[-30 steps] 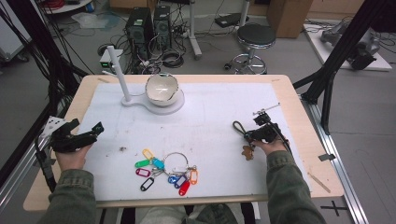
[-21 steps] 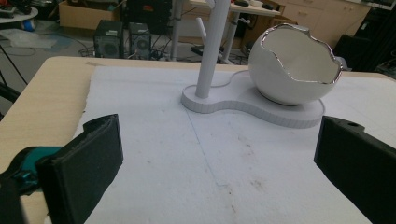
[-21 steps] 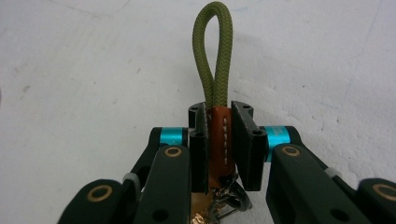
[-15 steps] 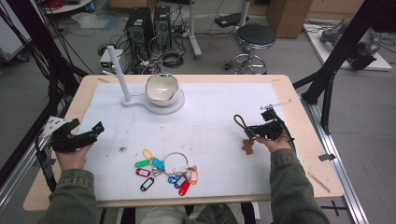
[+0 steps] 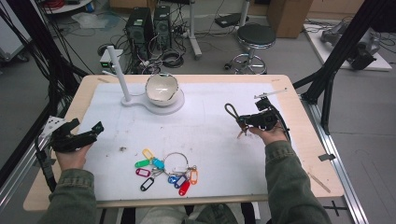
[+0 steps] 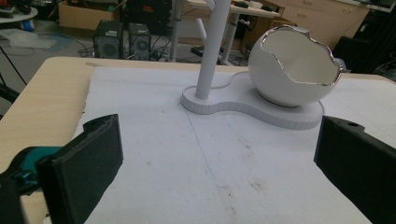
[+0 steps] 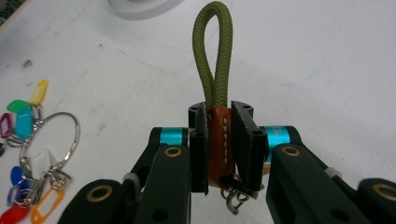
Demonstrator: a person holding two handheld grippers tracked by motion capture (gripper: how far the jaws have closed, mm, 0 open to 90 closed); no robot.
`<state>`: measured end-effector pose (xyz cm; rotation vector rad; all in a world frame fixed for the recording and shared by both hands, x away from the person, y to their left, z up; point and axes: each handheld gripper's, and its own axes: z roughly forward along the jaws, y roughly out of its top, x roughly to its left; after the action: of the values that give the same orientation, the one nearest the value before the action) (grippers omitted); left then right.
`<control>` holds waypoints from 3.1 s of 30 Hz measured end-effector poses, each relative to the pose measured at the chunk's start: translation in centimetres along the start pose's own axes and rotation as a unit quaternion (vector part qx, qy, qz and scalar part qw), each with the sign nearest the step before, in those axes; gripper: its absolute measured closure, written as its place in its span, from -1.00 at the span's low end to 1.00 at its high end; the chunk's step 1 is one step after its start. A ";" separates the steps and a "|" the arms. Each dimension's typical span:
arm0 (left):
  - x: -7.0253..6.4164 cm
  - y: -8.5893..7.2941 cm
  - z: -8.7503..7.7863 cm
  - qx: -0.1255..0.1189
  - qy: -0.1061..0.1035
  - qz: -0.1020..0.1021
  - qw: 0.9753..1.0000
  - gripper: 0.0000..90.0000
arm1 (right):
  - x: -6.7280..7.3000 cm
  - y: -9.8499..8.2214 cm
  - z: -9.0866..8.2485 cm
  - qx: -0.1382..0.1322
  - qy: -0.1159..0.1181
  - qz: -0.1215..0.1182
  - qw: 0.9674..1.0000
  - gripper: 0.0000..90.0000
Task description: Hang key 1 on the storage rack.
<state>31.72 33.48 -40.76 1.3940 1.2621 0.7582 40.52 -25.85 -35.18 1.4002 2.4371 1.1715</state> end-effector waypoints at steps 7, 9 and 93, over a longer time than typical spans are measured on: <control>0.0 0.0 0.0 0.000 0.000 0.001 1.000 -0.96 | 1.4 1.7 -0.2 -0.013 0.014 -0.015 1.000 0.72; 0.0 0.0 0.0 0.001 0.000 0.001 1.000 -0.96 | 1.8 2.2 -0.2 -0.016 0.017 -0.019 1.000 0.72; 0.2 0.0 0.2 -0.003 -0.006 -0.006 1.000 -0.96 | 13.7 12.8 7.9 0.024 0.103 -0.111 0.988 0.72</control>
<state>31.95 33.64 -40.87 1.3832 1.2573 0.7431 44.97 -7.17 -28.47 1.0281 2.6927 1.2667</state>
